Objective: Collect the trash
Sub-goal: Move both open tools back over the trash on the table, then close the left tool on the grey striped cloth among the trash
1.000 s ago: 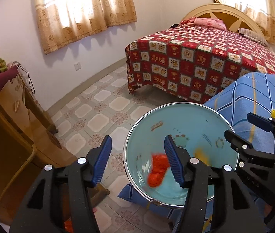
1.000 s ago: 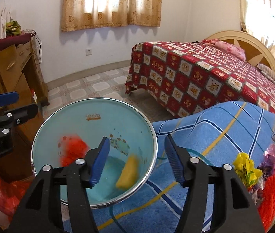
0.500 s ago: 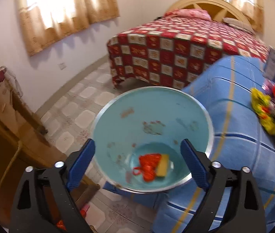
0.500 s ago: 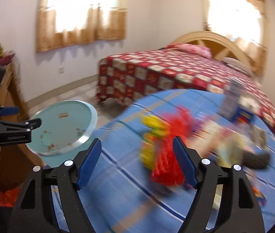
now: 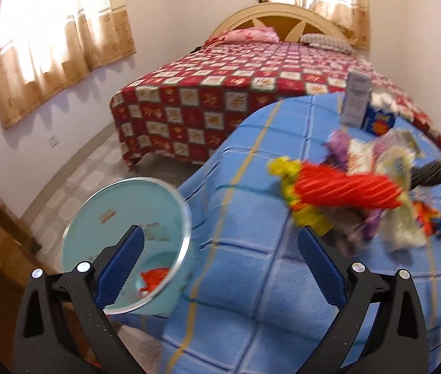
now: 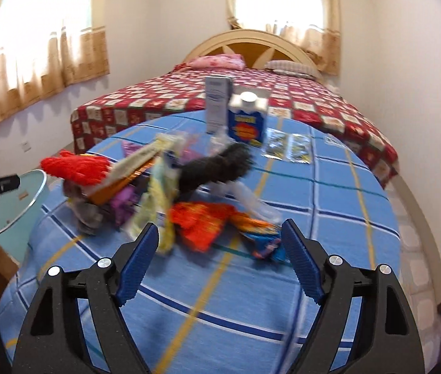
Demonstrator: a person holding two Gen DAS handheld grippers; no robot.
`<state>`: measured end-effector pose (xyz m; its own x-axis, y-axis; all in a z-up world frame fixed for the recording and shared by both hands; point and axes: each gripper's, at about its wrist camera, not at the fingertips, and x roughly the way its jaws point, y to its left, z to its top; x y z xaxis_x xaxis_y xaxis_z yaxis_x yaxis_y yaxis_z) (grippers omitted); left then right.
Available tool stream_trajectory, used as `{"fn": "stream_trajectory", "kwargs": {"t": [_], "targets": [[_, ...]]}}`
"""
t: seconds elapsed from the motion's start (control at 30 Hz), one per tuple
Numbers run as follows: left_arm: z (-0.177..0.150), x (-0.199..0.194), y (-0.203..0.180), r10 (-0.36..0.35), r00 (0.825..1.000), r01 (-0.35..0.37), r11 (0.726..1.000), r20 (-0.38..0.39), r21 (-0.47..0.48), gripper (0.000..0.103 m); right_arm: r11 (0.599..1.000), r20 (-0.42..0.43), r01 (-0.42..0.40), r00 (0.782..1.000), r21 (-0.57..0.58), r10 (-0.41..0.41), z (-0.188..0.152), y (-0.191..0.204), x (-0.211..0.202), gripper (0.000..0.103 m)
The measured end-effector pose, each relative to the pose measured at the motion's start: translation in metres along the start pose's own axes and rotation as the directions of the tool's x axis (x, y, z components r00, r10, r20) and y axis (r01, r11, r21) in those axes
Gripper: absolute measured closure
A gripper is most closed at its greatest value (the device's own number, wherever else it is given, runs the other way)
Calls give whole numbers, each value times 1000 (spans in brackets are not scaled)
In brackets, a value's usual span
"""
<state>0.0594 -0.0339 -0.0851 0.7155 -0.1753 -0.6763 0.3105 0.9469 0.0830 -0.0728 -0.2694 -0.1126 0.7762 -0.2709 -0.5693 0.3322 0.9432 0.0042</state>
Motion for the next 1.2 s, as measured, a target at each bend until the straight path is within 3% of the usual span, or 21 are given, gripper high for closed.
{"fn": "stream_trajectory", "kwargs": {"t": [0.37,0.43,0.47,0.57,0.6,0.83,0.97,1.03,1.07,1.1,1.2], "targets": [[17,21,-43,-72,997,72,997,6,16,9,998,3,37,999,56,-37,-18,-37,0,21],[18,23,-48,-103,995,103,994,9,28,30,998,3,34,999,55,-34,-20,-36,1,21],[18,24,-50,-125,992,125,992,3,34,53,998,2,33,999,55,-33,-21,-37,1,21],[15,27,-57,-170,985,172,984,-23,54,96,998,2,33,999,61,-33,-21,-38,2,20],[14,27,-58,-176,984,178,982,-33,55,101,997,1,33,999,63,-33,-21,-39,2,20],[11,12,-49,-172,985,173,983,-10,66,103,996,1,39,999,80,-40,-22,-43,3,20],[9,5,-38,-106,994,102,991,39,86,101,994,-9,62,998,95,-61,-24,-50,5,20],[8,8,-31,-76,996,73,994,35,80,77,993,-14,68,998,100,-67,-24,-52,7,20],[8,10,-29,-74,997,72,995,32,69,50,992,-16,71,997,103,-70,-25,-54,7,20],[8,12,-25,-67,997,66,997,34,45,40,992,-19,73,997,107,-72,-25,-55,8,20],[10,22,-24,-70,997,69,997,23,35,41,991,-24,76,997,106,-74,-27,-56,10,20]]}}
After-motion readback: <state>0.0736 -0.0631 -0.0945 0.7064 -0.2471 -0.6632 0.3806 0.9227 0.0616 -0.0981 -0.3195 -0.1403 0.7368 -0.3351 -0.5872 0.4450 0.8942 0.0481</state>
